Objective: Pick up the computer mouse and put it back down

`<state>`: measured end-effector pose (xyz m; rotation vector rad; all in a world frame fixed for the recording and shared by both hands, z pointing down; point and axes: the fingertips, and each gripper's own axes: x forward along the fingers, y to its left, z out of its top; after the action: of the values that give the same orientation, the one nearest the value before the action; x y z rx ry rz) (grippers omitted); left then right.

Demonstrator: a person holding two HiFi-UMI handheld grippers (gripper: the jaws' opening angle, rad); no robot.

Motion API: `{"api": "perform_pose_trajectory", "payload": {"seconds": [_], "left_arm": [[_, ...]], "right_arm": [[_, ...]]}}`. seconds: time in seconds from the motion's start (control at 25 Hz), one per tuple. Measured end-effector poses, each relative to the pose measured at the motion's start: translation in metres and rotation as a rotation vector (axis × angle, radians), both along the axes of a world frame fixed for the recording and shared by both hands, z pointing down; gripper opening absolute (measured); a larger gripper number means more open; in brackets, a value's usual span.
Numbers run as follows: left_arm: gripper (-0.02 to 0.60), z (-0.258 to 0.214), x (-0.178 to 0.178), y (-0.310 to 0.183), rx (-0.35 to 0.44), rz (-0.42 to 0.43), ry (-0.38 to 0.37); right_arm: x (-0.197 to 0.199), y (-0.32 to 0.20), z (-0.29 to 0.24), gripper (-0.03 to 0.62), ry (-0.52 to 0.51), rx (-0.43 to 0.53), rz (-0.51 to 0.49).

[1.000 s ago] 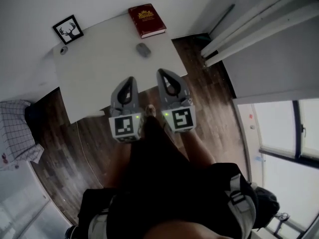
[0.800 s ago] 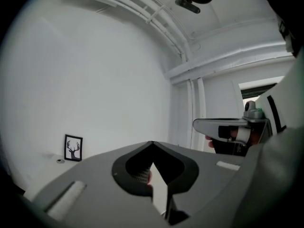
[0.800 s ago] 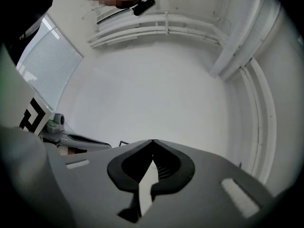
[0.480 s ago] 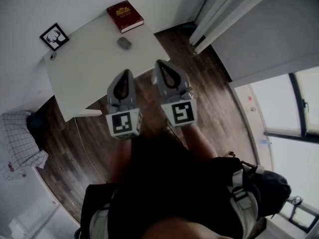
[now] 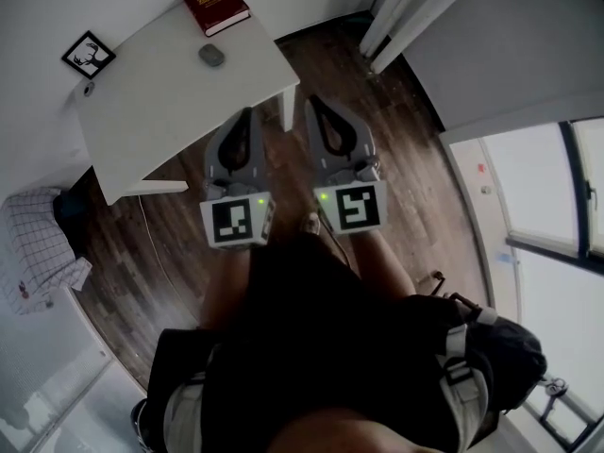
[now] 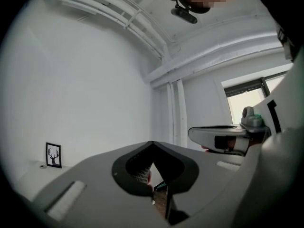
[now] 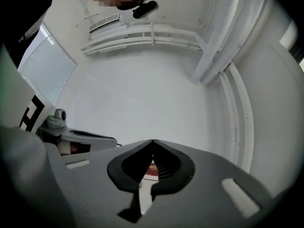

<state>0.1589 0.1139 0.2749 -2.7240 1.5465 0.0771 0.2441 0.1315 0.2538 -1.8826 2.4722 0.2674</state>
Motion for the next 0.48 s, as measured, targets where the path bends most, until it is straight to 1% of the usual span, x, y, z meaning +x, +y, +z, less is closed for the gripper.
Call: {"api": "perform_pose_trajectory", "payload": {"seconds": [0.08, 0.2, 0.36, 0.48], "left_arm": [[0.000, 0.002, 0.014, 0.006, 0.003, 0.013, -0.019], [0.000, 0.002, 0.027, 0.012, 0.008, 0.030, -0.027], [0.000, 0.002, 0.041, 0.020, 0.010, 0.052, -0.033], [0.000, 0.001, 0.047, 0.022, 0.012, 0.068, -0.036]], "right_arm": [[0.012, 0.008, 0.004, 0.014, -0.011, -0.007, 0.007], [0.025, 0.015, 0.006, 0.014, -0.008, -0.005, 0.024], [0.035, 0.020, 0.005, 0.014, -0.025, 0.001, 0.037], [0.036, 0.022, 0.001, 0.014, -0.014, 0.015, 0.039]]}}
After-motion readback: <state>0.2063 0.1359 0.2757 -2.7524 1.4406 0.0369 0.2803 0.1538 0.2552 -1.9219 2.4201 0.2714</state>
